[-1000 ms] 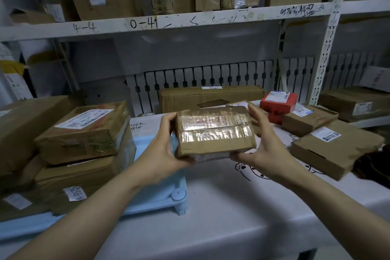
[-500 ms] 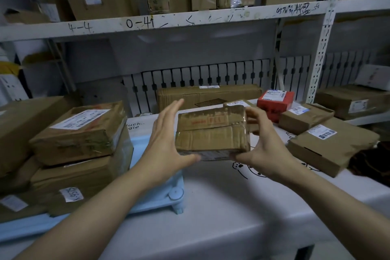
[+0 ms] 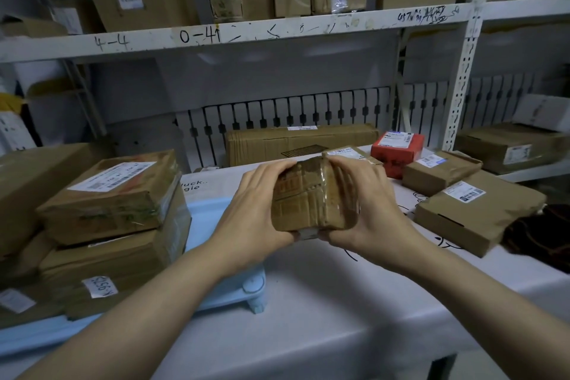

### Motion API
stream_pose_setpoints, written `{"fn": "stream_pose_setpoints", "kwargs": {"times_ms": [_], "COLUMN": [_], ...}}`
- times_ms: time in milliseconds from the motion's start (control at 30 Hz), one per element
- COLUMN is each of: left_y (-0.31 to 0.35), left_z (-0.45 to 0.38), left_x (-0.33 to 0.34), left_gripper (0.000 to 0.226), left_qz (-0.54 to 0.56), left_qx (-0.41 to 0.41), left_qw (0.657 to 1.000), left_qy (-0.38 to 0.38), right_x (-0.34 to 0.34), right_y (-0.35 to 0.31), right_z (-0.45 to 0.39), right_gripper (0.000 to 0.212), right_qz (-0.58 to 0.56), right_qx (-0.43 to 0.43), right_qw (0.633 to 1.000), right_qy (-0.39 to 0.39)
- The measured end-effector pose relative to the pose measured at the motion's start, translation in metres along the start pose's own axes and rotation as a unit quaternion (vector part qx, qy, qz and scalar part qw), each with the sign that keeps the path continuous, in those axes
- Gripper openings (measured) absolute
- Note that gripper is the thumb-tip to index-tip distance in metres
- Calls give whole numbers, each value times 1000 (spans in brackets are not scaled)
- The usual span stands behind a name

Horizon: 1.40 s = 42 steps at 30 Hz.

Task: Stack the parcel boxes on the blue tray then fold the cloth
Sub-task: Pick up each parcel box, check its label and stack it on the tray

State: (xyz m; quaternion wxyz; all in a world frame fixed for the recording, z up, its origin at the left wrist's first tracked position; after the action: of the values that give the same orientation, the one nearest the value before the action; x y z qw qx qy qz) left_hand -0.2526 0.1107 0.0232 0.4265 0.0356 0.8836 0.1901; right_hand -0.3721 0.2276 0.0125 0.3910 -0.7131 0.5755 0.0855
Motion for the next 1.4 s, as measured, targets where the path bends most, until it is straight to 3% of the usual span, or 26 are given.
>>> {"fn": "stream_pose_setpoints", "kwargs": {"times_ms": [133,367,600,1200,1400], "left_y": [-13,-31,-28,-34,-38], "left_z": [5,13,15,14,15], "left_x": [-1,-2,1,-3,1], "left_gripper": [98,104,104,100,89], "left_qz": [55,151,178,224,311], "left_qx": [-35,-84,-84,-108,-167], "left_qw": [998,985,980,969,935], "left_qy": [3,-14,-24,5,20], "right_x": [-4,-5,2,6,4], "right_y": [-1,16,16,9,17], "right_z": [1,4,6,-2,1], "right_gripper": [105,121,100,97,96], "right_qz": [5,-88,-146,-155,-163], "right_qx": [-12,64,72,71,106], "right_qw": [1000,994,985,985,980], "right_qy": [12,-17,-53,-39,-30]}}
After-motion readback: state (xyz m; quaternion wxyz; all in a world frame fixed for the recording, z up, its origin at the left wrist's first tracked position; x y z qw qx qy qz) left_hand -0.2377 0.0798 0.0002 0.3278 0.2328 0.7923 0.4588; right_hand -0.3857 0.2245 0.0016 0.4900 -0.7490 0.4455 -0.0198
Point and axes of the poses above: each hand's wrist, its own z-axis away from the middle knuckle, its own x-axis out of the palm, y = z × x, the point moved 7 cm from there along -z, towards the middle knuckle, and after that the axes turned 2 degrees about y, right-handed, at the moved point
